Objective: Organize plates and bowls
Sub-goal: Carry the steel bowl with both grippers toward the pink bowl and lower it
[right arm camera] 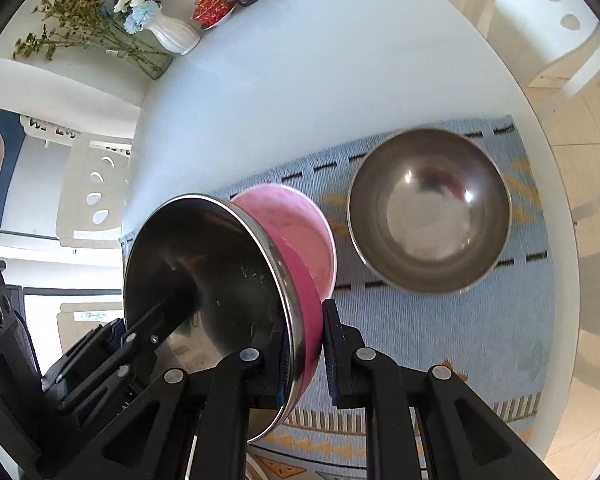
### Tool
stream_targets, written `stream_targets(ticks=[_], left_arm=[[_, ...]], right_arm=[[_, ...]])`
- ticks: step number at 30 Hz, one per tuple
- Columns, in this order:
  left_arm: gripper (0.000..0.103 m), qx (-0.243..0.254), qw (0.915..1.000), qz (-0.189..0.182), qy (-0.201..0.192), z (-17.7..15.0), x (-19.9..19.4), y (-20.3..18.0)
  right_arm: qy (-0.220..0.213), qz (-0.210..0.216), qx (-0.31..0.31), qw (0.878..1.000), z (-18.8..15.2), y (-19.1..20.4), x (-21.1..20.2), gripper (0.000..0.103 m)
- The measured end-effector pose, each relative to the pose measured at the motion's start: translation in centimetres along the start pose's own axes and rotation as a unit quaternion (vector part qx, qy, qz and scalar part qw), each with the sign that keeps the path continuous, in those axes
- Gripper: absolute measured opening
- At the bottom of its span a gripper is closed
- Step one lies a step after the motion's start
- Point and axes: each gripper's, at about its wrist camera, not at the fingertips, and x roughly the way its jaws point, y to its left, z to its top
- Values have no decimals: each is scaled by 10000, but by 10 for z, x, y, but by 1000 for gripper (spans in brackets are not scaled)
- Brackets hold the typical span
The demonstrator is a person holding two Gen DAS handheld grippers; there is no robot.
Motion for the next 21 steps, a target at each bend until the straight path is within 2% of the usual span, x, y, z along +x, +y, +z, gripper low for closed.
stream_targets(ticks=[11, 17, 21], left_arm=[[15, -162, 9997, 163, -29, 7, 12, 14], [16, -276, 9994, 176, 92, 9, 28, 25], [16, -180, 9994, 250, 183, 10, 44, 27]], right_arm=[[148, 99, -58, 9998, 14, 6, 18, 14], [264, 147, -144, 9994, 17, 6, 32, 15], [335, 32, -196, 9992, 20, 7, 44, 14]])
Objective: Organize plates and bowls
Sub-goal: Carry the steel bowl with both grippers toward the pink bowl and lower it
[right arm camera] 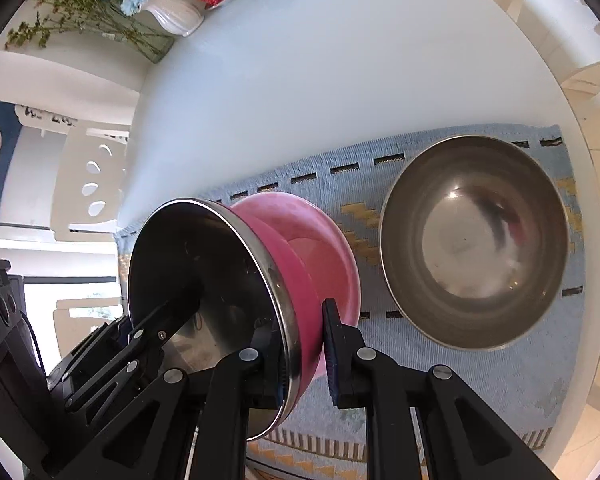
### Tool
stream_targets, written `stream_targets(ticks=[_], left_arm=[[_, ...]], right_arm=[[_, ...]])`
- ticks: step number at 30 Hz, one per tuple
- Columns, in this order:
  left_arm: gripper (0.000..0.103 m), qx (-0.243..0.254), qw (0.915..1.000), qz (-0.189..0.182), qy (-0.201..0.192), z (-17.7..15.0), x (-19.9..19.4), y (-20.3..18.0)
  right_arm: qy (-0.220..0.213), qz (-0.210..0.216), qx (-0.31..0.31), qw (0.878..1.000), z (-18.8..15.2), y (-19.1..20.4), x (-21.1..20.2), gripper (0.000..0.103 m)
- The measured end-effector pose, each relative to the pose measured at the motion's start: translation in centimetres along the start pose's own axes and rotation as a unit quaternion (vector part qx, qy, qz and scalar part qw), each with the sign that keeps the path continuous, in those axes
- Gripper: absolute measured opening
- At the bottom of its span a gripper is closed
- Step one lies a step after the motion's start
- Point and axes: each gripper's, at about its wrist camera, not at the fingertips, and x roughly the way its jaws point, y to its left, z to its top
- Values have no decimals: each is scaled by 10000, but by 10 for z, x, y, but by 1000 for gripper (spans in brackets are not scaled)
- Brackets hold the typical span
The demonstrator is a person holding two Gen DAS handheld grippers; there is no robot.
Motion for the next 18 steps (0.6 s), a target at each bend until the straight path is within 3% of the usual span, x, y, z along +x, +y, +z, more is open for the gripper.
stream_targets(ticks=[12, 18], left_arm=[[20, 181, 9997, 46, 150, 5, 22, -2], [21, 8, 9996, -130, 241, 6, 22, 2]], right_arm=[[100, -503, -288, 9983, 11, 7, 20, 15], [265, -468, -304, 9981, 13, 0, 22, 15]])
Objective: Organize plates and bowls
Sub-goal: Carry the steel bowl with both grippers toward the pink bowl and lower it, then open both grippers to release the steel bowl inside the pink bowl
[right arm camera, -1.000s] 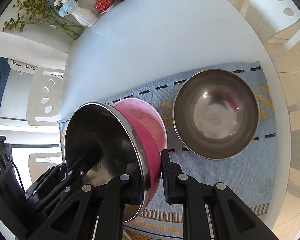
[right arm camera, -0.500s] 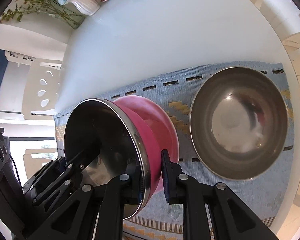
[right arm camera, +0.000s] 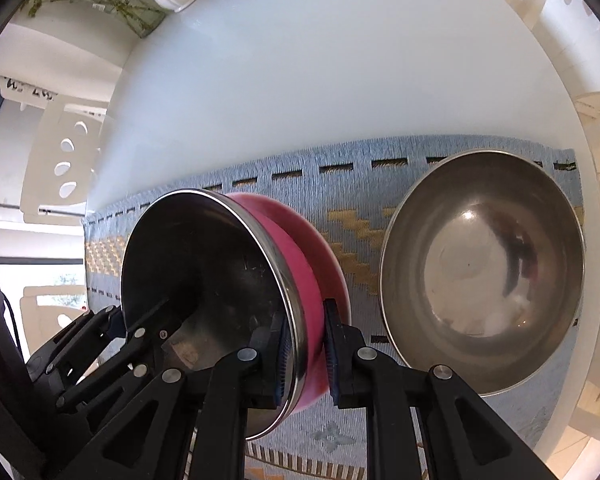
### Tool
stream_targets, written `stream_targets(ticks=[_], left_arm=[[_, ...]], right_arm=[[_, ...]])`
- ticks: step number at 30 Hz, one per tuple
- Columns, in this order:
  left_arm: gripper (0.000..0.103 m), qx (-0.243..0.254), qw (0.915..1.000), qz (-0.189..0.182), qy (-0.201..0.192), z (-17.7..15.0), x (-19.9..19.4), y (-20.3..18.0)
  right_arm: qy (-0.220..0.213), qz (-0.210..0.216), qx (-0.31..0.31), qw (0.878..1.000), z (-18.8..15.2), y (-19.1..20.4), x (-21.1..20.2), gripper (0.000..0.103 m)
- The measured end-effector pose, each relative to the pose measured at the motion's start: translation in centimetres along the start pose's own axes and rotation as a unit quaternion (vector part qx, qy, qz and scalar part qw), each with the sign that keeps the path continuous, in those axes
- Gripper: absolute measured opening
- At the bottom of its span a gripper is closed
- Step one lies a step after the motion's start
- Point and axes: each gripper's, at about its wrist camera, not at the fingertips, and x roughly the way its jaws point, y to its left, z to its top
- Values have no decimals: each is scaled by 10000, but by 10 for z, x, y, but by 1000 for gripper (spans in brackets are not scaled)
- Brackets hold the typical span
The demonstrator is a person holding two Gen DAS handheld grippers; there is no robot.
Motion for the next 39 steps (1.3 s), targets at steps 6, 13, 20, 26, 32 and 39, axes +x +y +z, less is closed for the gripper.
stream_targets(ticks=[6, 13, 20, 26, 32, 39], left_arm=[[23, 4, 10000, 66, -19, -5, -7, 9], [23, -31, 9999, 87, -88, -10, -19, 19], [23, -53, 9996, 162, -223, -10, -31, 21], [27, -140, 9996, 33, -260, -6, -35, 14], [27, -69, 9995, -148, -287, -4, -38, -2], [27, 49, 9983, -508, -297, -5, -44, -48]], right_arm=[[24, -124, 4, 9999, 0, 2, 3, 17], [75, -44, 98, 9999, -3, 1, 1, 18], [-60, -27, 8, 10000, -3, 6, -11, 28], [-159, 68, 68, 9998, -5, 5, -18, 31], [-312, 183, 238, 9991, -10, -10, -34, 32], [-642, 243, 413, 9968, -15, -41, -65, 32]])
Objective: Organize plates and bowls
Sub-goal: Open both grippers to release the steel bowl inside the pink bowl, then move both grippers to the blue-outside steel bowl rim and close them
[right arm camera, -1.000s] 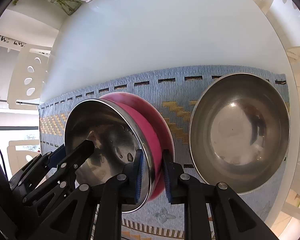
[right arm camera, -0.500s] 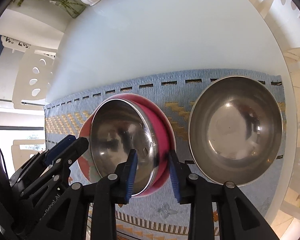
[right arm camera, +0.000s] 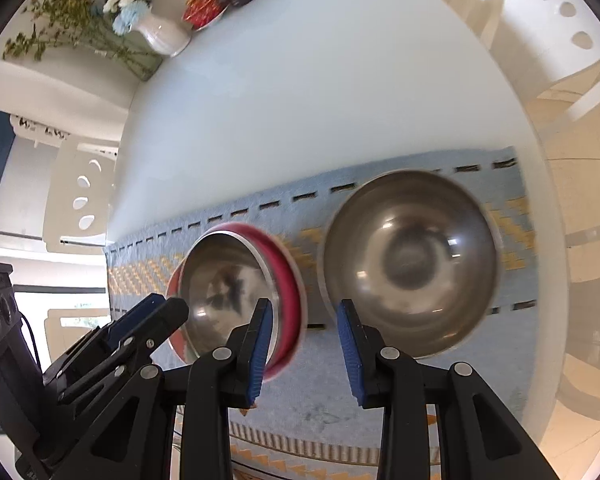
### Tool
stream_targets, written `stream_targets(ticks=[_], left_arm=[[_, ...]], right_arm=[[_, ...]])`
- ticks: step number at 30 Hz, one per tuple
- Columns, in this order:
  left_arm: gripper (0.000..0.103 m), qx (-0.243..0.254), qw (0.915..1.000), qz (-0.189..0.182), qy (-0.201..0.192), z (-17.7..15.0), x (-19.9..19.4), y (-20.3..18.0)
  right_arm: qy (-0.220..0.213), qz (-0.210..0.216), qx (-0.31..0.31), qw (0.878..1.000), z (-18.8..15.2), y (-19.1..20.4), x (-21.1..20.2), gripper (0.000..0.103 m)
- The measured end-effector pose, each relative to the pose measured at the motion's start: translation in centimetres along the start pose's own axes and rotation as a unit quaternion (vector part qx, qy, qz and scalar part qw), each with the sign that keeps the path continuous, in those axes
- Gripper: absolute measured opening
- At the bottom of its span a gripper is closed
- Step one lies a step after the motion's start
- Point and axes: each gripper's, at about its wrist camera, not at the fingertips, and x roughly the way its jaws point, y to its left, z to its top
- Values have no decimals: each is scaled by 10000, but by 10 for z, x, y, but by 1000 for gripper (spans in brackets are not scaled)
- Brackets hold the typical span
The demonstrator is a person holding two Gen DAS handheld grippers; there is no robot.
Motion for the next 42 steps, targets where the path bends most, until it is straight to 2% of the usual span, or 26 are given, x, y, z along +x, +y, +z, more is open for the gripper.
stream_targets(ticks=[9, 15, 25, 30, 37, 42], left_arm=[[27, 550, 9984, 28, 124, 7, 26, -60], [27, 647, 9973, 204, 275, 27, 55, -72], [27, 708, 9943, 342, 722, 43, 99, -73], [26, 823, 9931, 298, 777, 46, 111, -76], [16, 902, 9921, 231, 839, 48, 124, -80], [14, 868, 9929, 99, 802, 50, 127, -75]], right_arm=[[-228, 36, 651, 9976, -1, -68, -29, 32], [-122, 89, 972, 9952, -5, -97, -24, 32], [217, 167, 1126, 9933, -3, -113, 12, 32], [300, 141, 1115, 9932, 3, -116, 26, 32], [461, 183, 1145, 9922, 5, -122, 43, 32], [475, 195, 1100, 9926, 6, -118, 51, 32]])
